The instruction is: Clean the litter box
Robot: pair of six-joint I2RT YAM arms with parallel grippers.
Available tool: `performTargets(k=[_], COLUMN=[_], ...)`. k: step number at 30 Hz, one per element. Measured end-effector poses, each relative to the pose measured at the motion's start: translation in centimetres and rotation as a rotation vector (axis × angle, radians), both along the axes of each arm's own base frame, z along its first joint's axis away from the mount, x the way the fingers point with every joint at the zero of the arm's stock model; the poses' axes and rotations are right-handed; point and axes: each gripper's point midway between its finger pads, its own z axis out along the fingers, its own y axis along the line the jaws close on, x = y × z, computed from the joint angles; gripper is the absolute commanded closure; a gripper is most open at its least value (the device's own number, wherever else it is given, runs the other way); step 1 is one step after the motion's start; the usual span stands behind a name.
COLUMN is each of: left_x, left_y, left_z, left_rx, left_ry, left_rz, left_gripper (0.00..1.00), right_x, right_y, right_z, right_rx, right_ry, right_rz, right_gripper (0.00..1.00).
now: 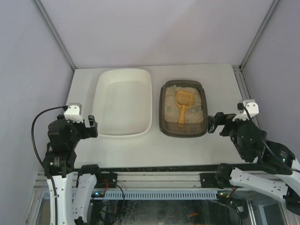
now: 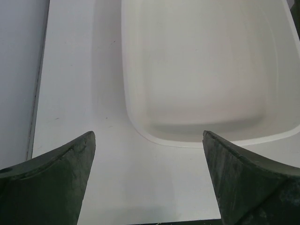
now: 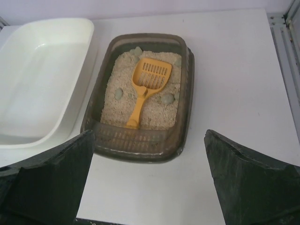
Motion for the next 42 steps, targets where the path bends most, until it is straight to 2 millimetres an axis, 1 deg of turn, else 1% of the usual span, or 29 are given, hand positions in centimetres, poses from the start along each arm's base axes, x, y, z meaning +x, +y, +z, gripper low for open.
performTargets(k=[3,7,10,14,18,21,24,27,28,29,30,31,32,34,35,36,37,38,39,41,42], left_x=[0.1,0.3,0.4,0.5,0.5,0.6,0.6,0.7,0.8,0.9,1.2,1.6,2.0,3.5,4.5,5.6,6.6,7.3,8.0,9.0,9.7], left_y=[0.1,0.0,0.1,0.4,0.5,0.5,0.5,0.3,0.3,0.3,0.3,0.3,0.2,0.1,0.0,-0.1,-0.2,-0.3,-0.5,-0.9,-1.2], left_z=[-0.4,-0.9,-1.3,-1.3,-1.4,-1.7,-2.0,-2.1,-2.3,-2.5,-2.8,-3.0,-3.1,-2.7,-2.0,-1.5,-1.2,-1.0,-0.7,0.1,1.1], left_rx=[-0.001,-0.003,0.002,0.008,0.01,0.012,0.014,0.016,0.019,0.022,0.029,0.036,0.038,0.038,0.033,0.029,0.023,0.014,0.003,-0.02,-0.036], left_ry=[0.011,0.024,0.038,0.042,0.042,0.046,0.052,0.059,0.069,0.084,0.11,0.144,0.174,0.243,0.252,0.261,0.264,0.263,0.26,0.252,0.242], left_rz=[0.003,-0.004,0.001,0.013,0.018,0.02,0.016,0.008,0.007,0.007,0.007,0.001,-0.005,-0.016,-0.019,-0.023,-0.026,-0.027,-0.03,-0.036,-0.046], left_gripper=[0.0,0.0,0.0,0.0,0.0,0.0,0.0,0.0,0.0,0.0,0.0,0.0,0.0,0.0,0.0,0.0,0.0,0.0,0.0,0.0,0.0], right_x=[0.8,1.6,1.9,2.4,2.7,3.3,4.2,5.2,5.7,6.1,6.6,7.4,8.1,9.9,10.9,12.3,13.2,14.1,14.8,15.0,15.1], right_y=[1.1,2.4,2.8,2.9,4.0,4.9,5.5,6.5,6.9,7.1,7.2,7.4,7.3,7.3,7.3,7.7,7.9,8.2,8.5,9.0,9.2], right_z=[0.2,-0.8,-2.0,-2.2,-2.3,-3.3,-4.7,-5.1,-5.2,-5.2,-5.3,-5.6,-5.9,-7.0,-7.8,-8.9,-9.8,-11.3,-13.2,-16.9,-18.1], right_rx=[-0.009,-0.033,-0.048,-0.025,0.017,0.044,0.048,0.082,0.101,0.115,0.123,0.134,0.138,0.146,0.145,0.144,0.137,0.128,0.111,0.085,0.075], right_ry=[-0.003,0.018,0.043,0.053,0.062,0.082,0.118,0.139,0.143,0.145,0.149,0.164,0.173,0.221,0.257,0.307,0.34,0.383,0.438,0.548,0.583], right_rz=[-0.002,0.001,-0.001,-0.008,0.025,0.015,-0.011,0.012,0.029,0.037,0.038,0.038,0.033,0.015,0.006,-0.001,-0.004,-0.01,-0.014,-0.011,-0.008], right_gripper=[0.0,0.0,0.0,0.0,0.0,0.0,0.0,0.0,0.03,0.1,0.2,0.32,0.41,0.56,0.58,0.57,0.52,0.47,0.46,0.43,0.42])
